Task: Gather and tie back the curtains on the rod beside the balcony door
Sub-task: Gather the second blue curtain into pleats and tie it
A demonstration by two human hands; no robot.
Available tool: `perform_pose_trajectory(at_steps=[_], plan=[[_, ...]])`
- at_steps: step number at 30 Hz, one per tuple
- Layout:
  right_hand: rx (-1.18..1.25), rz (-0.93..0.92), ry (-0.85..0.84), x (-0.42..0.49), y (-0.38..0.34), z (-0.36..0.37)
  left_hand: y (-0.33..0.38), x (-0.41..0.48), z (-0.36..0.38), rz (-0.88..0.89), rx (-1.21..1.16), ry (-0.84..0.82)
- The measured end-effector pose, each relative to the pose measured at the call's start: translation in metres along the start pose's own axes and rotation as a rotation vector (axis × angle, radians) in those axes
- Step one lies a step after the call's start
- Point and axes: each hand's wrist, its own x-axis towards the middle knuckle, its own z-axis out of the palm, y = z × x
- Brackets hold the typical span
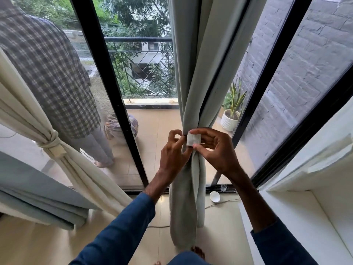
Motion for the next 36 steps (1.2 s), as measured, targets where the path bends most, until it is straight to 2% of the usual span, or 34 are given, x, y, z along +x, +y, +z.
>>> perform_pose_trajectory(at_steps=[5, 8, 12, 17, 19, 21, 23, 26, 27, 33, 36], plan=[[-0.233, -0.152, 0.198, 0.015, 0.011, 0.017, 0.002, 0.002, 0.001, -0.021, -0.128, -0.032], [-0.474, -0.287, 0.163, 0.014, 0.024, 0.022, -0.001, 0.002, -0.002, -0.059, -0.232, -0.056], [-0.705, -0.440, 0.060, 0.014, 0.029, 0.022, -0.011, 0.004, -0.006, -0.057, -0.217, -0.057], [-0.791, -0.278, 0.007, 0.017, 0.023, 0.029, -0.011, 0.011, -0.001, -0.099, -0.248, -0.021], [-0.910, -0.325, 0.010, 0.018, 0.027, 0.022, -0.012, 0.013, -0.001, -0.099, -0.274, -0.046], [-1.042, -0.357, 0.006, 0.020, 0.031, 0.013, -0.010, 0.010, -0.006, -0.064, -0.278, -0.151], [-1.148, -0.294, -0.036, 0.024, 0.029, 0.009, -0.007, 0.005, -0.007, -0.015, -0.090, -0.274], [-1.284, -0.104, -0.244, 0.032, 0.011, 0.009, -0.005, 0.002, -0.006, 0.018, 0.146, -0.238], [-1.292, -0.052, -0.314, 0.034, 0.004, 0.007, -0.005, 0.003, -0.005, 0.018, 0.169, -0.204], [-1.273, -0.063, -0.629, 0.056, -0.009, -0.003, -0.005, 0.000, -0.004, 0.085, 0.182, -0.107], [-1.082, 0.077, -0.623, 0.062, -0.002, -0.002, -0.006, -0.003, -0.006, 0.118, 0.159, -0.063]])
